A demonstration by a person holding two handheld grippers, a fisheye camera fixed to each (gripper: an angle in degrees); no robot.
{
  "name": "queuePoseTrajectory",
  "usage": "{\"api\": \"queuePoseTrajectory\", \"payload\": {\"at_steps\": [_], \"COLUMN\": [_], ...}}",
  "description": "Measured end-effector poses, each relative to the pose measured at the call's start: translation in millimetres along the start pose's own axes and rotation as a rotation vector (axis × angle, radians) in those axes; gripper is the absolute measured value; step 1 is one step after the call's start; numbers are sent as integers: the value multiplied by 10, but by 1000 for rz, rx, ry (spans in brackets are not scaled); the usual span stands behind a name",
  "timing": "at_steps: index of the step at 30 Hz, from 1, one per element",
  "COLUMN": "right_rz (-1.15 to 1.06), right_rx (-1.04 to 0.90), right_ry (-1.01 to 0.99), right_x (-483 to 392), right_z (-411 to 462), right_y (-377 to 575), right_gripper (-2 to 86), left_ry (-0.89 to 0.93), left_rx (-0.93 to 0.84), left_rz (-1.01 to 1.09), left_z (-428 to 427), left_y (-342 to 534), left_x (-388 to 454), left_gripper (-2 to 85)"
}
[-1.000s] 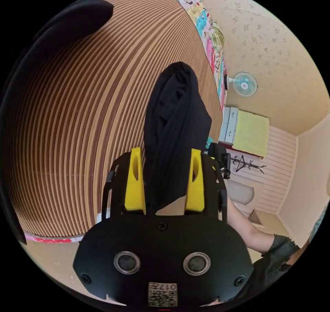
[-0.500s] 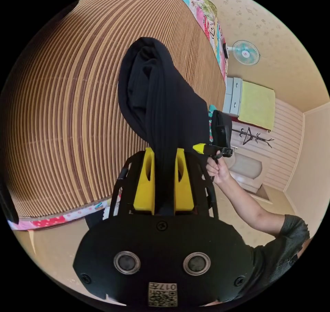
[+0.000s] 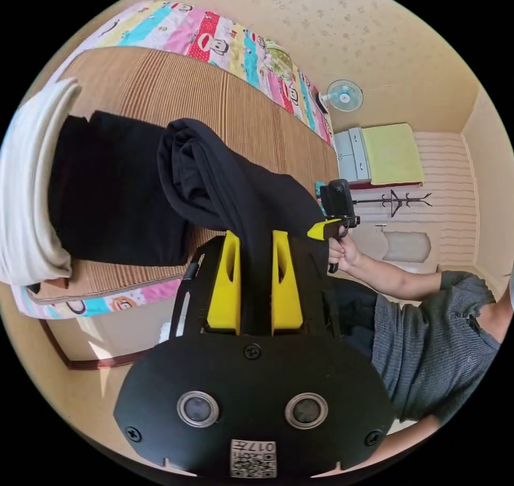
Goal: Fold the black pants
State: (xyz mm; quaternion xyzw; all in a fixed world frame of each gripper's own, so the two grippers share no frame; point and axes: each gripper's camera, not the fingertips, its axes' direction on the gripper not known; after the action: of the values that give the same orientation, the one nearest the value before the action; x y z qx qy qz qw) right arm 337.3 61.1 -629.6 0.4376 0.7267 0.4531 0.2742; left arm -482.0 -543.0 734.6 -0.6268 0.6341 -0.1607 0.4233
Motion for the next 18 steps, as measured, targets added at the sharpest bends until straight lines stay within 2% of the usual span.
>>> {"api": "queuePoseTrajectory", "payload": {"at_steps": [3,4,6,9,11,15,18], "right_rz": [-5,41,109,117,104,189,395], "right_rx": [-82,-153,-244,-316,-313,-187,42], "right_ry": [90,186,280,200,117,105,170], "right_x": [19,125,305,419,460,654,876], "right_z": [477,667,850,820,508,-386,-1339], "right_y": [-457,-566,-581,-363,-11,722,1495], "right_gripper": [134,124,79,33,18,9,6], "left_ry": [-143,-179,-292,-251,-234,-152,-50], "left_rx": [-18,-9,120,249,298,261,181], "left_rz": [-96,-142,-384,-551,-563,-486,-530], "left_z": [-463,-535,-788,-774,-579,308,1012], "left_y": [-316,-359,-315,-10,218,726,972], "left_x": [-517,-656,-1188,-1504,-1502,-1388,-1417], "left_gripper": [120,117,107,101,93,69,65]}}
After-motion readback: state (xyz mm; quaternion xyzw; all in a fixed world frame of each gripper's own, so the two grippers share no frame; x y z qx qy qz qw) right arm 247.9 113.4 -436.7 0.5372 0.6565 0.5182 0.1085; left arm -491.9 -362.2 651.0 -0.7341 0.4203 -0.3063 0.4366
